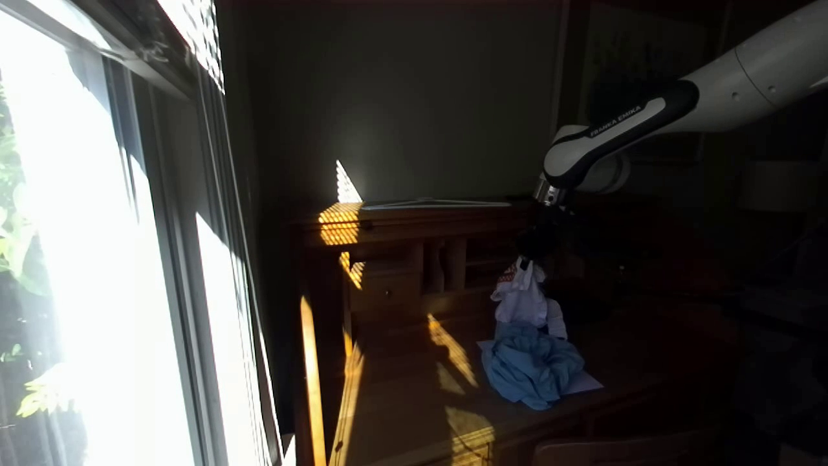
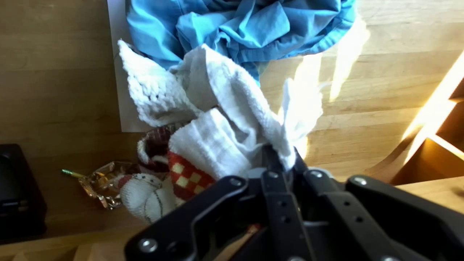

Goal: Use the white and red towel to wipe the window.

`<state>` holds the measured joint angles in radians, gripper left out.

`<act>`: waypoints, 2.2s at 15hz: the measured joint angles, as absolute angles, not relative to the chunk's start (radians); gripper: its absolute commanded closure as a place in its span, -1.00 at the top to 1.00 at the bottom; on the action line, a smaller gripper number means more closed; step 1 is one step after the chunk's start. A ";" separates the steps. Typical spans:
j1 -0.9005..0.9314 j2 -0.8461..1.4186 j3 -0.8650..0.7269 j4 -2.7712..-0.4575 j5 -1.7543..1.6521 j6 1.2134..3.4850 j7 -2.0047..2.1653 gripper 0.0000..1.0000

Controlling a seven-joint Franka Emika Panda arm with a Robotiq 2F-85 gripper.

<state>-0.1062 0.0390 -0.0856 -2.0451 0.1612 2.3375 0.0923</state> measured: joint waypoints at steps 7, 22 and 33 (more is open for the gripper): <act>-0.033 0.014 -0.011 -1.875 0.162 2.264 -0.094 -0.93; 0.114 -0.022 0.112 -1.782 0.215 2.092 -0.672 -0.93; 0.140 -0.017 0.131 -1.778 0.328 2.091 -0.903 -0.93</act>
<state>0.1397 -0.0168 0.1313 -1.7782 0.3282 2.0915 -0.9026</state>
